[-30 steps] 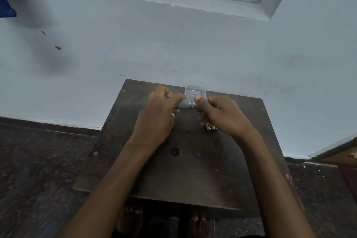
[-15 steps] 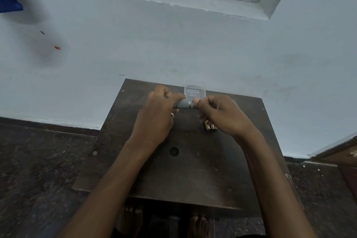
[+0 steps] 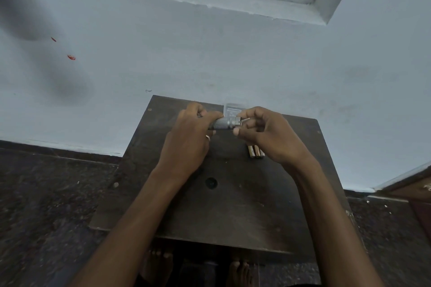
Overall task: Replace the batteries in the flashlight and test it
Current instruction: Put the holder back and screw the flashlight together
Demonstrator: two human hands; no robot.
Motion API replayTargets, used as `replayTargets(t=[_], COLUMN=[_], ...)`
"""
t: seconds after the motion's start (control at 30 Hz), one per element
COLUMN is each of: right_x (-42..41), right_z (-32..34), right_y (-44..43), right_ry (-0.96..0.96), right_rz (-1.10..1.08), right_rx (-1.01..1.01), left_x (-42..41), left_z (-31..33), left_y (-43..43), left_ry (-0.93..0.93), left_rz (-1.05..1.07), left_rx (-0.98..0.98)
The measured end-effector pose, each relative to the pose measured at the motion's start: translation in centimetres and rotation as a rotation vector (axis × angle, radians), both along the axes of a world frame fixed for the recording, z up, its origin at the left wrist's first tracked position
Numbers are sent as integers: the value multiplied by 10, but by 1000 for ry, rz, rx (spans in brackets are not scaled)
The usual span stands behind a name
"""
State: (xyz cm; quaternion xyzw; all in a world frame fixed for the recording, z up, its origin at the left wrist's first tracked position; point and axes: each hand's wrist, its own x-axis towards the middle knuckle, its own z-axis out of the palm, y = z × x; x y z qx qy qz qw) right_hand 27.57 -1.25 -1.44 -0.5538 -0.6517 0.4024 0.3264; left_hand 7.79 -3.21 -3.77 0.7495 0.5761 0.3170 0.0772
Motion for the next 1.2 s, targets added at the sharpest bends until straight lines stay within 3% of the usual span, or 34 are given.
replayTargets(t=[0.3, 0.67, 1.03, 1.2], right_x=[-1, -2, -1, -7], right_z=[-1, 2, 6, 5], right_y=[-3, -2, -6, -6], right_ry=[-149, -55, -123, 26], right_rz=[-14, -16, -19, -98], right_rx=[24, 2, 46, 21], left_x=[3, 1, 1, 1], left_z=[-1, -1, 0, 0], left_y=[-1, 0, 1, -1], left_ry=[-5, 4, 17, -19], left_rz=[-21, 0, -78, -41], left_rx=[16, 1, -42, -11])
